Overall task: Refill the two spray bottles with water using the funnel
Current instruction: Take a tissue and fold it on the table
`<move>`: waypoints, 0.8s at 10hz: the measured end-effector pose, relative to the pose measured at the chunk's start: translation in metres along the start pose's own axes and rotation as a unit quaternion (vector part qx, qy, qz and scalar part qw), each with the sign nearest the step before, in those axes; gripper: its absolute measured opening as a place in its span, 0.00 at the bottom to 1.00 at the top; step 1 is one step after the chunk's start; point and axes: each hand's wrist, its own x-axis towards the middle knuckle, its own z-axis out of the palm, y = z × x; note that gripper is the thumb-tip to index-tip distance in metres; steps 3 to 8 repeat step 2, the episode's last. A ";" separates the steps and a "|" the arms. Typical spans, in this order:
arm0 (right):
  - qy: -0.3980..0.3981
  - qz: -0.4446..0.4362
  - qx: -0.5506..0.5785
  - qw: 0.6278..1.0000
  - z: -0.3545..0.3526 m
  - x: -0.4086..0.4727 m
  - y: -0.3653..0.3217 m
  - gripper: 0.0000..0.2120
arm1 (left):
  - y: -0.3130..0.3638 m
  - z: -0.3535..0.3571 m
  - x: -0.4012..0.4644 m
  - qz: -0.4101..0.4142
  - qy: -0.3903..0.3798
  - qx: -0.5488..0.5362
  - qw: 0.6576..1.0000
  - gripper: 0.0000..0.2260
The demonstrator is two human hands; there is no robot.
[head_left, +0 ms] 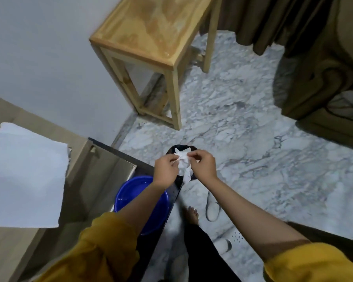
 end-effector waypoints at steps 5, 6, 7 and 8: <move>-0.092 0.128 -0.079 0.984 0.012 0.056 0.051 0.16 | -0.026 0.039 0.069 -0.057 -0.156 0.102 0.981 0.24; -0.092 0.128 -0.079 0.984 0.012 0.056 0.051 0.16 | -0.026 0.039 0.069 -0.057 -0.156 0.102 0.981 0.24; -0.092 0.128 -0.079 0.984 0.012 0.056 0.051 0.16 | -0.026 0.039 0.069 -0.057 -0.156 0.102 0.981 0.24; -0.092 0.128 -0.079 0.984 0.012 0.056 0.051 0.16 | -0.026 0.039 0.069 -0.057 -0.156 0.102 0.981 0.24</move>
